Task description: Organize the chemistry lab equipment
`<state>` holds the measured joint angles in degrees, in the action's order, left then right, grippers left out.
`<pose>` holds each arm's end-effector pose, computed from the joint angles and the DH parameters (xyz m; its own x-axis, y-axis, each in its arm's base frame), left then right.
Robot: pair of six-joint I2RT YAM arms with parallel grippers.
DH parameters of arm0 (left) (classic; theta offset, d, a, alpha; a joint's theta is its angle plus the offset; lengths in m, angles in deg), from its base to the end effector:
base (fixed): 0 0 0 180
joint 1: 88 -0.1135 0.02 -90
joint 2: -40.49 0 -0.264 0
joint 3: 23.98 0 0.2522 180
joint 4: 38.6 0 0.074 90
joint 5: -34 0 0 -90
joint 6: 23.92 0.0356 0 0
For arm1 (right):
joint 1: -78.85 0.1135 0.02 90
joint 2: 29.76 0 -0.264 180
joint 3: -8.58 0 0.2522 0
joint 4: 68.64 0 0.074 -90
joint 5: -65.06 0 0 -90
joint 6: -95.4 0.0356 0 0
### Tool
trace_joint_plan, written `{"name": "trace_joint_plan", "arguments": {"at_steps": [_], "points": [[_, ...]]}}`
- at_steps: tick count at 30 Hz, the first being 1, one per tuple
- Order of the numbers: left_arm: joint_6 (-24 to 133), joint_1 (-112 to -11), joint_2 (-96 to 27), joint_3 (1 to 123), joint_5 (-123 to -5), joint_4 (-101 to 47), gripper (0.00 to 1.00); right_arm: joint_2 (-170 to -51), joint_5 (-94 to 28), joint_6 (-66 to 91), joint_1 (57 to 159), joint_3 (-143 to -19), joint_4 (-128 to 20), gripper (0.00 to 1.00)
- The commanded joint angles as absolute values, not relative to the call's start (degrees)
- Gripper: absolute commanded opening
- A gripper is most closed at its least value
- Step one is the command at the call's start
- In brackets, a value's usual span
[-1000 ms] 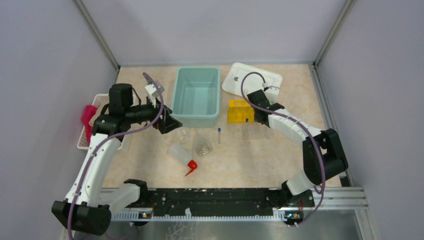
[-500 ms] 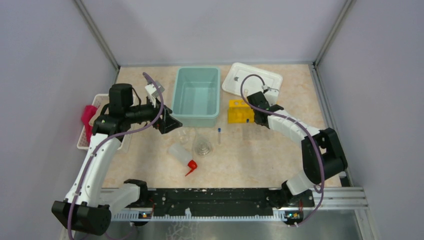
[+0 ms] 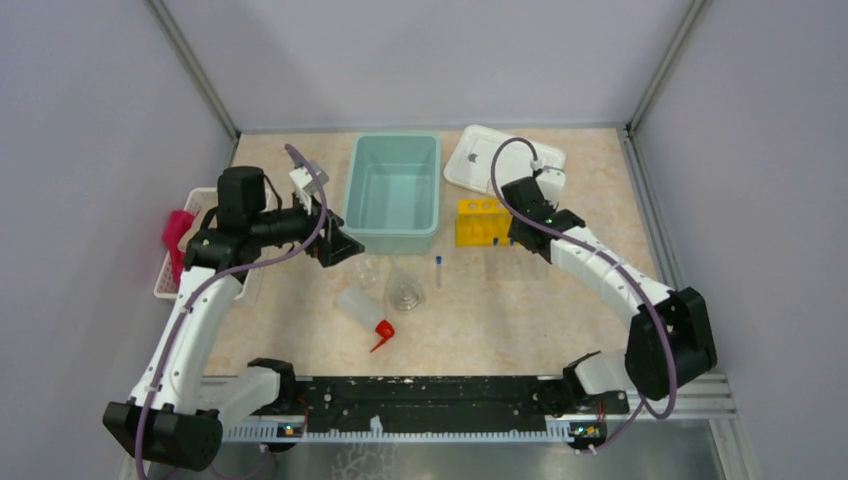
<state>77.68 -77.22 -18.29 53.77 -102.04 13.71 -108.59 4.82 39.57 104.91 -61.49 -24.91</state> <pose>0.1957 -0.0634 0.3670 -0.3840 0.2152 -0.8979 0.8144 0.5371 -0.2196 0.2611 0.1080 0.2509 -0.6513 0.2243 -0.7249 0.3093 0.9508 0.0162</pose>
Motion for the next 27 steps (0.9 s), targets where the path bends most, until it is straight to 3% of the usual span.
{"name": "trace_joint_plan", "arguments": {"at_steps": [1, 10, 18, 27], "points": [[77.43, -77.19, -18.31, 55.91, -102.18, 12.61, 0.99, -104.14, 5.17, 41.09, 110.18, -67.2, -22.97, 0.35], [73.85, -77.28, -18.08, 56.3, -99.2, 11.54, 0.99, -113.87, -2.36, 47.66, 123.6, -70.19, -26.68, 0.32], [74.6, -77.37, -17.52, 56.91, -99.13, 12.96, 0.99, -123.28, -7.17, 50.35, 126.44, -68.78, -35.29, 0.31], [74.55, -77.37, -18.8, 58.55, -99.92, 13.54, 0.99, -129.61, -4.09, 52.93, 127.26, -67.66, -37.8, 0.3]]}}
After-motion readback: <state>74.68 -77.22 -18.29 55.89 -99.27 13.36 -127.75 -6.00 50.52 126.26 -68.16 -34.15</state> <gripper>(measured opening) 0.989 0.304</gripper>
